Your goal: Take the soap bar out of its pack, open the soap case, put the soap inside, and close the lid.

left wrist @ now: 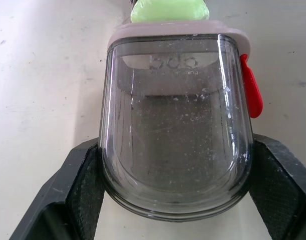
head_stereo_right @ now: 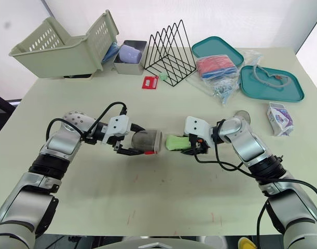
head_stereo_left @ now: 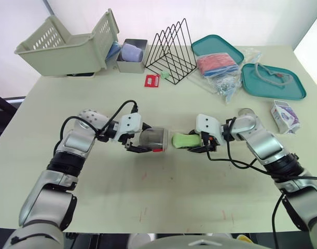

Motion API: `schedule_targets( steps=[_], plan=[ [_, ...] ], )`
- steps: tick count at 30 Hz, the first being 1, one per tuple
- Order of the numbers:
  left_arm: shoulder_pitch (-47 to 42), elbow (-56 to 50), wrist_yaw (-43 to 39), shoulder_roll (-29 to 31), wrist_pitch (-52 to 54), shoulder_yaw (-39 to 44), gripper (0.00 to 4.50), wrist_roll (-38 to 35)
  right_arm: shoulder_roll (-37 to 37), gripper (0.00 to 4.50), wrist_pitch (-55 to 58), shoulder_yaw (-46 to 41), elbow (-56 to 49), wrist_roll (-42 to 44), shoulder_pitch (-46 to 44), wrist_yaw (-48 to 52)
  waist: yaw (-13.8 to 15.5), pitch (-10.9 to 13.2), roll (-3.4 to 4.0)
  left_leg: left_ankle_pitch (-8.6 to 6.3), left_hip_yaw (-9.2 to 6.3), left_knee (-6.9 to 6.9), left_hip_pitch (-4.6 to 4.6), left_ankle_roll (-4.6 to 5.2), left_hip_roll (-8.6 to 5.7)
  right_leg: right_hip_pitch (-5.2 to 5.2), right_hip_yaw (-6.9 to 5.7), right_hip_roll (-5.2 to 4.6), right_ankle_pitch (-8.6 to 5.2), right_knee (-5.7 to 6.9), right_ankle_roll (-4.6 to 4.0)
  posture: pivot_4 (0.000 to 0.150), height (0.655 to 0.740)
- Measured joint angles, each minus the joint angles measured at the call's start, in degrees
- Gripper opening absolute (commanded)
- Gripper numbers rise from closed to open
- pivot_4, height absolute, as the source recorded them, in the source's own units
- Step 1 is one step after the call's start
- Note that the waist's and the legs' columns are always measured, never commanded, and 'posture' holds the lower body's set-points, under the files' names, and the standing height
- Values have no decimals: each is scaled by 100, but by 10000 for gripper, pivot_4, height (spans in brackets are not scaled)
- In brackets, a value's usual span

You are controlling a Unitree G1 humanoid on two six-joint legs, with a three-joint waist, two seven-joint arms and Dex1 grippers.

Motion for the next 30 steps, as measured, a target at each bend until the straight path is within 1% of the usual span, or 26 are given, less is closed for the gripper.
schedule_targets(
  steps=[6, 15, 30],
  plan=[
    [-1, 0, 10, -13, 1, 0, 34448, 0, -43, 24916, -58, -2, -27, 20, 0, 20, 3, 0, 0, 0, 0, 0, -1, 0, 0, 0, 0, 0, 0, 0, 0, 1500, 7400],
    [-39, 11, 96, -136, 13, 0, 34448, -3, -162, 24916, 134, -16, -442, 62, -115, 118, 7, 0, 0, 0, 0, 0, -2, 0, 0, -1, 0, -1, 0, -1, 0, 1500, 7400],
    [-39, -5, 120, -209, 59, 1, 34448, -52, -45, 24916, 291, 55, -442, 52, -169, 57, 6, 0, 0, 0, 0, 0, -3, 0, 0, -1, 0, -1, 0, -2, 0, 1500, 7400]
  ],
)
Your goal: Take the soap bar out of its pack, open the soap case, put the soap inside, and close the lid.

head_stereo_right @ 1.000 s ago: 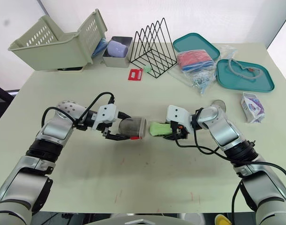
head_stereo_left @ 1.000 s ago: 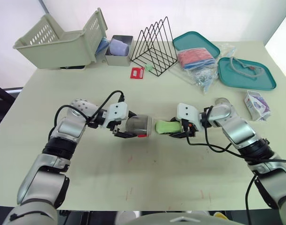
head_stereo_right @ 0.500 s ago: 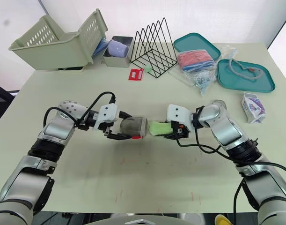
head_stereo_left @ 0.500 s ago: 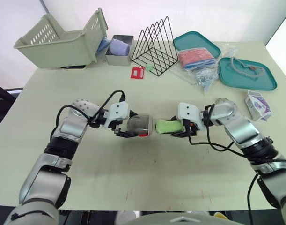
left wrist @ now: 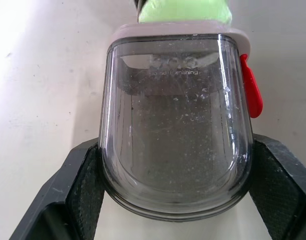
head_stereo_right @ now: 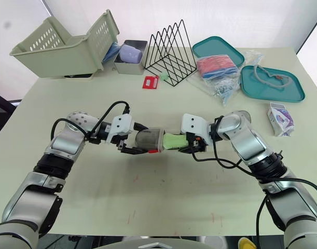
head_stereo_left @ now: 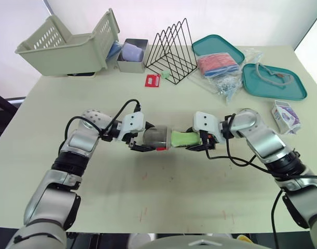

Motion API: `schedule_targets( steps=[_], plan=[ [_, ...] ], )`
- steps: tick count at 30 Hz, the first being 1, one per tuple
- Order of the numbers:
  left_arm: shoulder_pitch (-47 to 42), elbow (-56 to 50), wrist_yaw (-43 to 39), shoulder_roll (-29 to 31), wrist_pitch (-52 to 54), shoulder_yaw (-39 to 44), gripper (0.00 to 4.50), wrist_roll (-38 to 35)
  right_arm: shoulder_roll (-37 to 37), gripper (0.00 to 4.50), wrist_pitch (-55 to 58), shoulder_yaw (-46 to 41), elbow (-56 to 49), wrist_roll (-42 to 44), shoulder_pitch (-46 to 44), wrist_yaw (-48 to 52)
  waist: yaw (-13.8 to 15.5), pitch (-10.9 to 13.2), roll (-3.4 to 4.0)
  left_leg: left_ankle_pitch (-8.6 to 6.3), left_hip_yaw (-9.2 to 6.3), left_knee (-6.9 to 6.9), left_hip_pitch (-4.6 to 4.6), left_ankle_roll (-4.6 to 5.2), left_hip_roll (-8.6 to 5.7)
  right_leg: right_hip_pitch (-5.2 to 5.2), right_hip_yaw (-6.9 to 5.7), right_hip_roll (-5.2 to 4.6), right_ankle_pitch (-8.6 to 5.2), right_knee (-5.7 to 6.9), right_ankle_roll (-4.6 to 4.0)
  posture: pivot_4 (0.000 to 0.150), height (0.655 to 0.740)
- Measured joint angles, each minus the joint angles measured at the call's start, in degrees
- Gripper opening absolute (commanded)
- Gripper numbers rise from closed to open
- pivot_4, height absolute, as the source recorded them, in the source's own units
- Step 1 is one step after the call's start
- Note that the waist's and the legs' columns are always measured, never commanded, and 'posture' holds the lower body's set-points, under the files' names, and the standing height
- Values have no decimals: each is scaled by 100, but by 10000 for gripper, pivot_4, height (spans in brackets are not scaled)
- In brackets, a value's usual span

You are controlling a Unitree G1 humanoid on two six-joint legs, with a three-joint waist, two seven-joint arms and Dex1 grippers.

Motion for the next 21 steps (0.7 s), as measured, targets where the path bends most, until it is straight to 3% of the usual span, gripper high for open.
schedule_targets(
  steps=[14, 21],
  plan=[
    [1, -64, 17, -121, 70, -2, 34448, -58, 78, 24916, 14, 150, 186, -107, -206, -35, 0, 0, 0, 0, 0, 0, 0, 0, 0, 0, 0, 0, 0, 0, 0, 1500, 7400],
    [-5, -80, 210, -439, 74, -13, 34448, -58, 53, 24916, 579, 336, -33, -190, -519, 53, 3, 0, 0, 0, -1, 0, -1, 0, 0, -1, -1, -1, 0, 0, 0, 1500, 7400]
  ],
)
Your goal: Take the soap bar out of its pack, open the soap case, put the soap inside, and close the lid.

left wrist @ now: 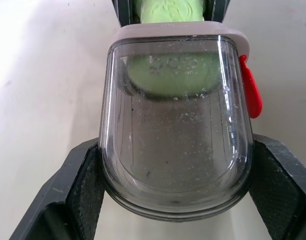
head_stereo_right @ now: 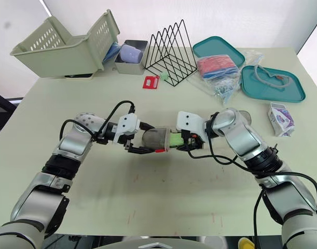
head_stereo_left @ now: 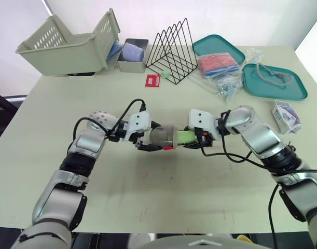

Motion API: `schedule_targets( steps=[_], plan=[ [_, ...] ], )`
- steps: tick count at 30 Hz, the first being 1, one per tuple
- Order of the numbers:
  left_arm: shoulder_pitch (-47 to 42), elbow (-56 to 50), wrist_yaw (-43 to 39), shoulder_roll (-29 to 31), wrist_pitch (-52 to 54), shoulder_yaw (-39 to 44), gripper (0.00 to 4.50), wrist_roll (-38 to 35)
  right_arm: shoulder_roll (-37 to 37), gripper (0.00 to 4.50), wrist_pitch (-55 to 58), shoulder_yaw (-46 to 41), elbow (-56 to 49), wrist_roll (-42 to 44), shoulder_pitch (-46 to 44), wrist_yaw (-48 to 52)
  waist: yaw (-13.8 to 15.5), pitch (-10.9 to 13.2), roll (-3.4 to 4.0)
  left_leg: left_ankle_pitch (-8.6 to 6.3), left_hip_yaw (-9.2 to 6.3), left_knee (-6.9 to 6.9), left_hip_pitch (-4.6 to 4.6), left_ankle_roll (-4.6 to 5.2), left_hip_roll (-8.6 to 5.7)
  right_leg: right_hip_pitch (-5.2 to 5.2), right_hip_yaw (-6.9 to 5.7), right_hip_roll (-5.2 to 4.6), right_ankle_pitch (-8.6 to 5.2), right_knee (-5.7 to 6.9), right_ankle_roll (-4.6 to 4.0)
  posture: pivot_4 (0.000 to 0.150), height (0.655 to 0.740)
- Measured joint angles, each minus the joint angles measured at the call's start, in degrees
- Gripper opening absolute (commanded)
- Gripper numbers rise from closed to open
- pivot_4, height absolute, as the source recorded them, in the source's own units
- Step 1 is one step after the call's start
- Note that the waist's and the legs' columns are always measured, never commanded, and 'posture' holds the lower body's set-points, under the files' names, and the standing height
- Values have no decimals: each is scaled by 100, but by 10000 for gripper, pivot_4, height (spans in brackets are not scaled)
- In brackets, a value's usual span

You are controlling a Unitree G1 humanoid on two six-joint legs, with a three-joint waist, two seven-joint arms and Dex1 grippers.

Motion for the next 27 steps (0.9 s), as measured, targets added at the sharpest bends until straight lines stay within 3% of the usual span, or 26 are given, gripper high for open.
schedule_targets(
  steps=[13, 14, 15, 16, 27],
  plan=[
    [-29, 3, 316, -343, -67, -46, 34448, 98, -226, 24916, 721, 178, -388, -101, -251, -1, -3, 0, 0, 0, -2, 0, -1, 0, 0, 0, -2, 0, 0, -1, 0, 1500, 7400],
    [-29, 3, 329, -346, -62, -46, 34448, 115, -218, 35114, 770, 178, -399, -99, -251, -14, -2, 0, 0, 0, -2, 0, -1, 0, 0, 0, -2, 0, 0, -1, 0, 1500, 7400],
    [-29, 5, 343, -353, -54, -45, 34448, 116, -206, 37922, 808, 169, -409, -83, -251, -41, -2, 0, 0, 0, -2, 0, -1, 0, 0, 0, -2, 0, 0, 0, 0, 1500, 7400],
    [-31, 6, 387, -376, -43, -41, 34448, 120, -164, 43612, 823, 165, -448, -35, -251, -55, -2, 0, 0, 0, -3, 0, -1, 0, 0, 0, -2, 0, 0, 0, 0, 1500, 7400],
    [-37, 15, 416, -363, -32, -36, 34448, 122, -241, 44613, 752, 80, -525, 196, -209, -125, -1, 0, 0, 0, -3, 0, -2, 0, 0, 0, -2, 0, 0, -1, 0, 1500, 7400]
  ],
)
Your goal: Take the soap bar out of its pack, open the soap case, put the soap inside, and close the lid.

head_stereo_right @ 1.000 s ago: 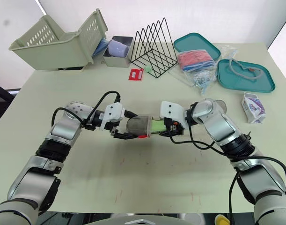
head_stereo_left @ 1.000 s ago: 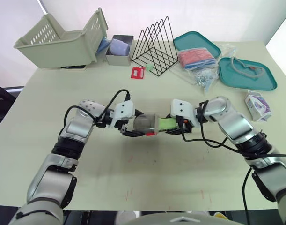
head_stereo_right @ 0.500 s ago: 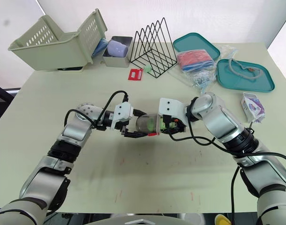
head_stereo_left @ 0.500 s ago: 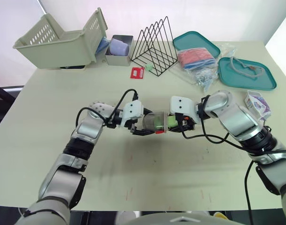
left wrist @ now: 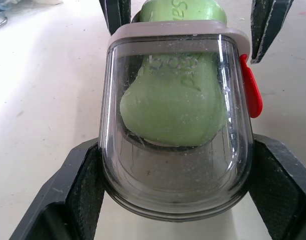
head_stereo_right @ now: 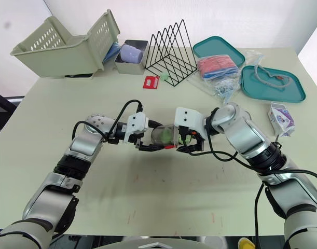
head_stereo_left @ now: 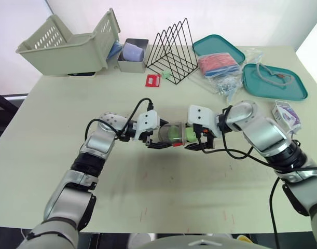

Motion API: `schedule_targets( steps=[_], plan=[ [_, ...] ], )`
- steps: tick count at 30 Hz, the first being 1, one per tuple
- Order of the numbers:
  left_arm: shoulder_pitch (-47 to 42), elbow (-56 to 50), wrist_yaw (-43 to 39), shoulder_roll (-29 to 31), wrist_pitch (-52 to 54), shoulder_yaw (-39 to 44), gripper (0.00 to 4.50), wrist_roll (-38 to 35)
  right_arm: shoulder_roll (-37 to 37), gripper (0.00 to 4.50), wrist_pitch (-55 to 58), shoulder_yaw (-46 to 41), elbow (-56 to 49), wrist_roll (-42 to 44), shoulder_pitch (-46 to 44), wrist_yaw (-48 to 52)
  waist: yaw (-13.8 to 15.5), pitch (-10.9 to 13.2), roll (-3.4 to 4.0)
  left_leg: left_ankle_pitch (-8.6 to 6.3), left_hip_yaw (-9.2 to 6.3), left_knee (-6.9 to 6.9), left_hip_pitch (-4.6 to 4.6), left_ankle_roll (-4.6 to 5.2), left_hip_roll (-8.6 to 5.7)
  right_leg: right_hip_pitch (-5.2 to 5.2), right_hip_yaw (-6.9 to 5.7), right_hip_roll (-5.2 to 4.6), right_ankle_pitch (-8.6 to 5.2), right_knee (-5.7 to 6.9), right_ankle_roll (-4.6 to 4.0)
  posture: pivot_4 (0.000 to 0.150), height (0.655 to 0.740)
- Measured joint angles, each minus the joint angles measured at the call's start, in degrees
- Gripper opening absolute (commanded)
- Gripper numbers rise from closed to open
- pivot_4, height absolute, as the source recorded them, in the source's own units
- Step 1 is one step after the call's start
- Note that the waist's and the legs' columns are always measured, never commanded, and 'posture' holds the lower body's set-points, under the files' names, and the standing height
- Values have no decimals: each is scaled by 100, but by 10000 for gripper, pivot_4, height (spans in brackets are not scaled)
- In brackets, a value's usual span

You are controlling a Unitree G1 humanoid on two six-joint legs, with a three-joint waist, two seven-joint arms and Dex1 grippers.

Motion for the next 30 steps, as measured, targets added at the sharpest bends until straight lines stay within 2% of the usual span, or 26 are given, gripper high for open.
schedule_targets(
  steps=[12, 14, 16, 21, 23, 30],
  plan=[
    [1, -13, -18, 31, -5, -12, 34448, 8, -466, 44613, -655, -353, 466, 18, 120, -99, 0, 0, 0, 0, 1, -1, 0, 0, 0, 0, 0, 0, 0, -2, 0, 1500, 7400],
    [1, -13, -19, 40, -19, -13, 34448, 11, -559, 39273, -836, -492, 539, 42, 227, -86, 14, 0, -1, 0, 0, -1, -1, 0, 0, 1, -1, 0, 0, -4, 0, 1500, 7400],
    [1, -13, -19, 58, -29, -12, 34448, 13, -592, 31460, -1046, -557, 600, 87, 401, -28, 11, 0, -1, 0, 1, -1, -2, 0, 0, 0, 0, -1, 0, -4, 0, 1500, 7400],
    [1, -13, -20, 52, -43, -12, 34448, 12, -577, 4644, -1431, -559, 598, 182, 699, 37, -7, 0, -1, 0, 1, -1, -1, 0, 0, 0, 1, 0, 0, -2, 0, 1500, 7400],
    [1, -13, -21, 52, -44, -12, 34448, 12, -542, 812, -1566, -559, 598, 201, 735, 26, -6, 0, -1, 0, 1, -1, -1, 0, 0, 0, 0, 0, 0, -2, 0, 1500, 7400],
    [1, -13, -25, 52, -43, -12, 34448, 11, -253, 812, -1704, -560, 545, 216, 732, -73, 10, 0, -1, 0, 1, 0, -1, 0, 0, 0, 0, 0, 0, -3, 0, 1500, 7400]
  ],
)
